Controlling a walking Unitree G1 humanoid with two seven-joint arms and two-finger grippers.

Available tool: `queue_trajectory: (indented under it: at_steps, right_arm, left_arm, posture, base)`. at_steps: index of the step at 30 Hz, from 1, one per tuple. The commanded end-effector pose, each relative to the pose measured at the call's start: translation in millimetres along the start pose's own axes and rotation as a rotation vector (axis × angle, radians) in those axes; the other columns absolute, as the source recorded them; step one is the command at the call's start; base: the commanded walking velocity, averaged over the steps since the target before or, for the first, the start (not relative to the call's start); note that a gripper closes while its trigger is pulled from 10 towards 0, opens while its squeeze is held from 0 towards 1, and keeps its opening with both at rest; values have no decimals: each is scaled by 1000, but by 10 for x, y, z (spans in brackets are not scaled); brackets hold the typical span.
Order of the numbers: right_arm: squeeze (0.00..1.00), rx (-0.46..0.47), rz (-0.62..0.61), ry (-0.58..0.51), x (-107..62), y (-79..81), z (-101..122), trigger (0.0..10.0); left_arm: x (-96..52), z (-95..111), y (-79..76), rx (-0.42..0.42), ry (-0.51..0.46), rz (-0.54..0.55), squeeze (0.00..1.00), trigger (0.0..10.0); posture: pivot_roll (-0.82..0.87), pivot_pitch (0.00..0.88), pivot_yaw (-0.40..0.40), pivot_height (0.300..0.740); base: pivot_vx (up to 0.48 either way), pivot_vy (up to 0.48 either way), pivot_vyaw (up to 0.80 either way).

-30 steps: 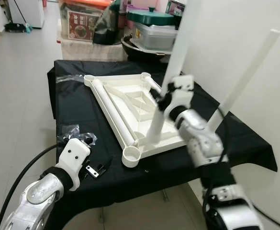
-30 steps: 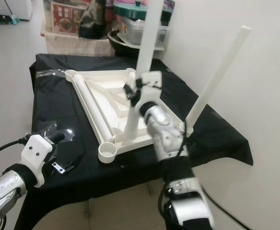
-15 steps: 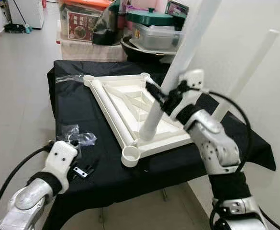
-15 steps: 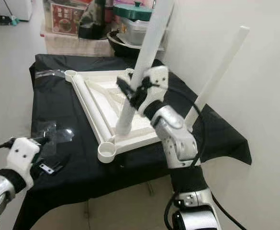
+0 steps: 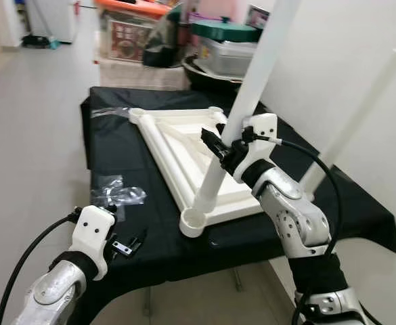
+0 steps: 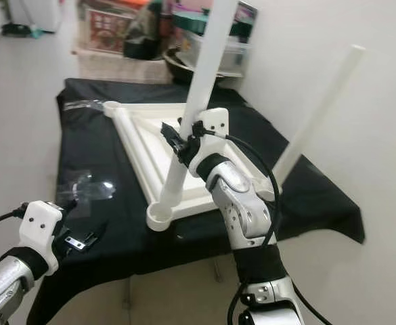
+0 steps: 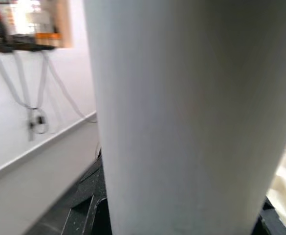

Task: Building children table

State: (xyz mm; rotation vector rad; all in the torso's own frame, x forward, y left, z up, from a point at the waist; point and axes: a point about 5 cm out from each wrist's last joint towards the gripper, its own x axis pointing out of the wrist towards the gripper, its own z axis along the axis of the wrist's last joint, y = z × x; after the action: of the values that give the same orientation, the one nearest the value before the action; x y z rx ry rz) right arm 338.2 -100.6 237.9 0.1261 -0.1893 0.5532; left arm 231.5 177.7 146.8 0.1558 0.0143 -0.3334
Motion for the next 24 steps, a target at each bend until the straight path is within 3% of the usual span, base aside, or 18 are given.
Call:
queue_trajectory:
  at_steps: [1,4,18,24]
  right_arm:
    - [0,-14,-28,-18,-38,-48,21,0]
    - [0,-6,-45,-10,-48,-72,-3,0]
    - [0,11,-89,3,-72,-122,-59,0]
    - [0,60,-169,10,-123,-163,-130,0]
  left_arm:
    - [13,-11,-65,-25,7,-15,0,10000]
    - [11,-13,-66,-42,3,-6,0,10000]
    - [-46,-57,-72,-57,21,8,0,10000]
    - [-73,-49,-40,-53,18,31,0,10000]
  posture:
    - [172,0,-178,740]
    - [172,0,-178,740]
    - [183,0,-181,740]
    - [190,0,-182,740]
  base:
    - [0,0,800]
    - [0,0,800]
    - [0,0,0]
    - [0,0,0]
